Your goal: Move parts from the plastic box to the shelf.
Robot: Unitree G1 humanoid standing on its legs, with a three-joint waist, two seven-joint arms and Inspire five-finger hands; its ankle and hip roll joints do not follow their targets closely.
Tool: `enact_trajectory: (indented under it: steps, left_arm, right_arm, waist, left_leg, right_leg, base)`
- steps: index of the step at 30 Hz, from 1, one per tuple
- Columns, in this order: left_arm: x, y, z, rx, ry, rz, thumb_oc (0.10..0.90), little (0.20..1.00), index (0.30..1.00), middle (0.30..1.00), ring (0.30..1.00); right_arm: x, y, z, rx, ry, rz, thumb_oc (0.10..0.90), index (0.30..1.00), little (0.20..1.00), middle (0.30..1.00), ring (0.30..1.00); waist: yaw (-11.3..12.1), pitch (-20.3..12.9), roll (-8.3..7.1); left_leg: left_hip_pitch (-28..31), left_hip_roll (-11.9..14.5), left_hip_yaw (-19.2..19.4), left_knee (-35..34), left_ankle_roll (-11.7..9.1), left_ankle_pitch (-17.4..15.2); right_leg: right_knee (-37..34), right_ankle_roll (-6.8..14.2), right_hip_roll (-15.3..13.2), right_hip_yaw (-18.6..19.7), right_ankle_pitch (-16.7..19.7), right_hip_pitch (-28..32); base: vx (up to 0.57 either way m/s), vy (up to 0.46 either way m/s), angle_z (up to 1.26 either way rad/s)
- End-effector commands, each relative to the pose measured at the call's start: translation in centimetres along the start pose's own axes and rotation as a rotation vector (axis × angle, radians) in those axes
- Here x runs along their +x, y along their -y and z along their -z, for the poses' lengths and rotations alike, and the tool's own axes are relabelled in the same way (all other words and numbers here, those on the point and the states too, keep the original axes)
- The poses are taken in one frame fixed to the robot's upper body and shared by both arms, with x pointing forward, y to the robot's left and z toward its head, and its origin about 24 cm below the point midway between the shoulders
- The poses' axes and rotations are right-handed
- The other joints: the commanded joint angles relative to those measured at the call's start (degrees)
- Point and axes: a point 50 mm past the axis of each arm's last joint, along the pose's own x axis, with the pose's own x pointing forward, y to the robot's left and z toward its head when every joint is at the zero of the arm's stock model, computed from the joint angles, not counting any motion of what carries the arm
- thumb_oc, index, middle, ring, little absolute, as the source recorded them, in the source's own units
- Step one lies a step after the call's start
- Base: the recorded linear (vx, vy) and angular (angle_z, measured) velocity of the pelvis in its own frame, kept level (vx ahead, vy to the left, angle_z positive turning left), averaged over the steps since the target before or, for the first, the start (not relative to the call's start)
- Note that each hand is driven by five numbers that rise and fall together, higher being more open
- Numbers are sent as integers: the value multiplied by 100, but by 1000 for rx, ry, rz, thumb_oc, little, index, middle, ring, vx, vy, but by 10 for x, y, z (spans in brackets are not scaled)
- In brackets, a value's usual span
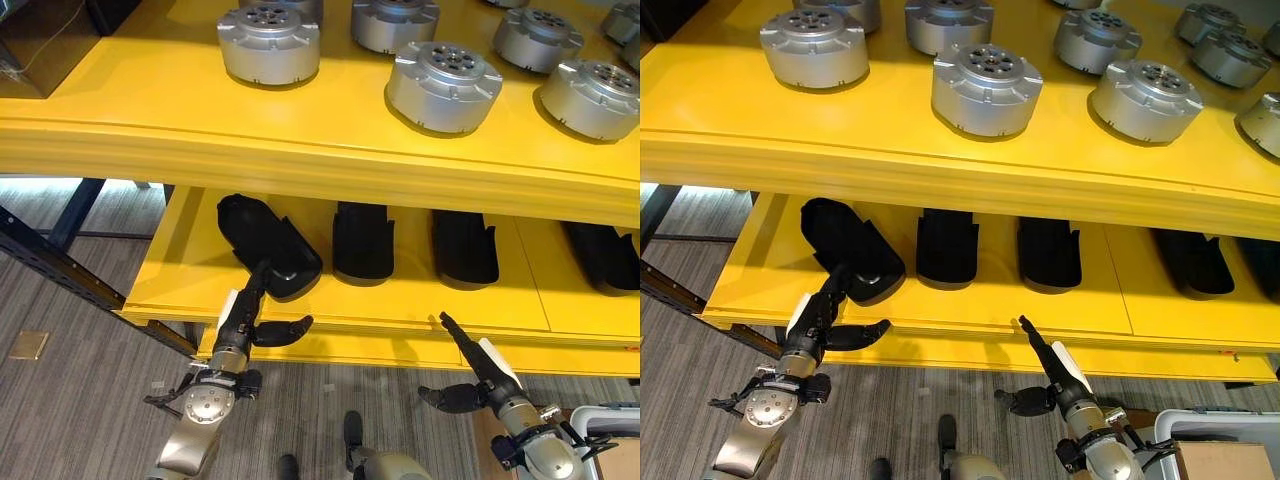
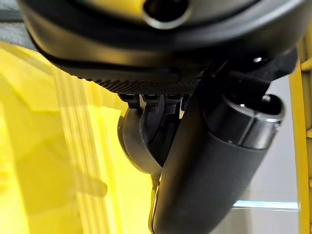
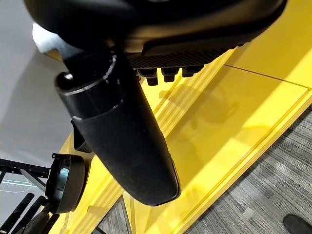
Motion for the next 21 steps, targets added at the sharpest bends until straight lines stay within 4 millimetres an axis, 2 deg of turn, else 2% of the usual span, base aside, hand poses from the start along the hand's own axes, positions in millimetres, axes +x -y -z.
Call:
enact_trajectory:
  steps: [1, 5, 6, 9, 11, 17, 21]
  left_arm:
    - [6, -3, -46, 14, 260, 46, 900, 1000, 1000, 1000, 1000]
    - [6, -2, -45, 17, 259, 52, 900, 1000, 1000, 1000, 1000]
    - [26, -4, -34, -39, 181, 10, 900, 1000, 1000, 1000, 1000]
    - [30, -4, -37, -45, 190, 3, 900, 1000, 1000, 1000, 1000]
    - [36, -5, -45, -54, 216, -15, 900, 1000, 1000, 1000, 1000]
    - [40, 3, -56, -71, 264, -2, 900, 1000, 1000, 1000, 1000]
    - [48, 11, -74, -65, 334, 18, 900, 1000, 1000, 1000, 1000]
  right_arm:
    - [2, 26, -30, 2, 179, 147, 900, 1000, 1000, 1000, 1000]
    - [2, 26, -28, -8, 171, 147, 900, 1000, 1000, 1000, 1000]
    - [26, 9, -9, 466, 89, 80, 900, 1000, 1000, 1000, 1000]
    - [27, 10, -10, 438, 89, 74, 900, 1000, 1000, 1000, 1000]
    - [25, 13, -11, 416, 93, 87, 900, 1000, 1000, 1000, 1000]
    - [10, 16, 1, 388, 37, 107, 900, 1000, 1000, 1000, 1000]
    - [8, 19, 4, 373, 25, 113, 900, 1000, 1000, 1000, 1000]
  waist:
    - [36, -195, -79]
    - [26, -194, -87]
    - [-125, -271, 378]
    - [-138, -236, 378]
    - [-229, -139, 371]
    - [-371, -118, 337]
    - [-515, -66, 359]
  left_leg:
    - [4, 396, 256, -49, -133, -94]
    - [13, 395, 274, -49, -130, -100]
    - [103, 691, 695, 629, -192, -290]
    - [136, 741, 804, 610, -209, -283]
    - [113, 855, 979, 636, -244, -259]
    - [121, 1010, 1141, 555, -392, -112]
    - [80, 1088, 1269, 461, -460, 3]
  right_leg:
    - [205, 967, -931, -80, -589, 518]
    - [201, 970, -925, -66, -582, 521]
    - [1110, 829, -1281, -454, -839, 306]
    - [1195, 843, -1246, -405, -829, 178]
    - [1455, 871, -1208, -336, -812, -166]
    - [1150, 786, -1053, -379, -855, -111]
    - [1080, 757, -959, -320, -833, -266]
  base:
    - [-10, 0, -4]
    - [-6, 0, -5]
    - [0, 0, 0]
    - [0, -8, -3]
    - [-11, -58, -38]
    - [28, -82, -34]
    - [-14, -65, -23]
